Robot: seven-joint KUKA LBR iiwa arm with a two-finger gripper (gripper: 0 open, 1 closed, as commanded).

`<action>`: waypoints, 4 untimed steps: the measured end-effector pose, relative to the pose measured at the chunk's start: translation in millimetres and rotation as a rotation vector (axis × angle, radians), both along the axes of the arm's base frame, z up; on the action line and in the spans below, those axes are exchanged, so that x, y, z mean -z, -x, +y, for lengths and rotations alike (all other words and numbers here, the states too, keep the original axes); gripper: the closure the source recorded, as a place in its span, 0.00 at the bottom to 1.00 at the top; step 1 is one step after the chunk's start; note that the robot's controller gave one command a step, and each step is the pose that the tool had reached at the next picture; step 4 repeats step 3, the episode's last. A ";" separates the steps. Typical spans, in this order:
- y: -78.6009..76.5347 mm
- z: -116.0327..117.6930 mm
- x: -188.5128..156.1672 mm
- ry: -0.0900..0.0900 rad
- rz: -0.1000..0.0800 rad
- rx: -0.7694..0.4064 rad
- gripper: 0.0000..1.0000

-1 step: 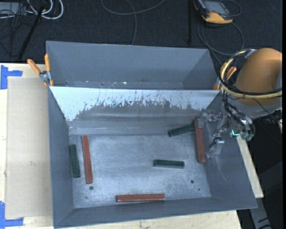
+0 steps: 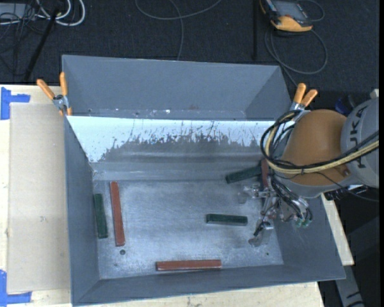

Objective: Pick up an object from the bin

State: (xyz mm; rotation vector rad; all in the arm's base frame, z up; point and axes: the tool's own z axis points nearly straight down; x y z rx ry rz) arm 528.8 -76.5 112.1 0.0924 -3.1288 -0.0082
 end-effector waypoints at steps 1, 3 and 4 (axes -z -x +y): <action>-12.9 45.5 44.3 0.001 -0.008 -0.132 0.00; -38.7 46.5 -111.8 0.003 -0.020 -0.531 1.00; -38.7 46.5 -111.8 0.003 -0.020 -0.531 1.00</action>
Offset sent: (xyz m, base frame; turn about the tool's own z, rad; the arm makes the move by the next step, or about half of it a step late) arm 0.0136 0.0431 -0.0421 -0.1309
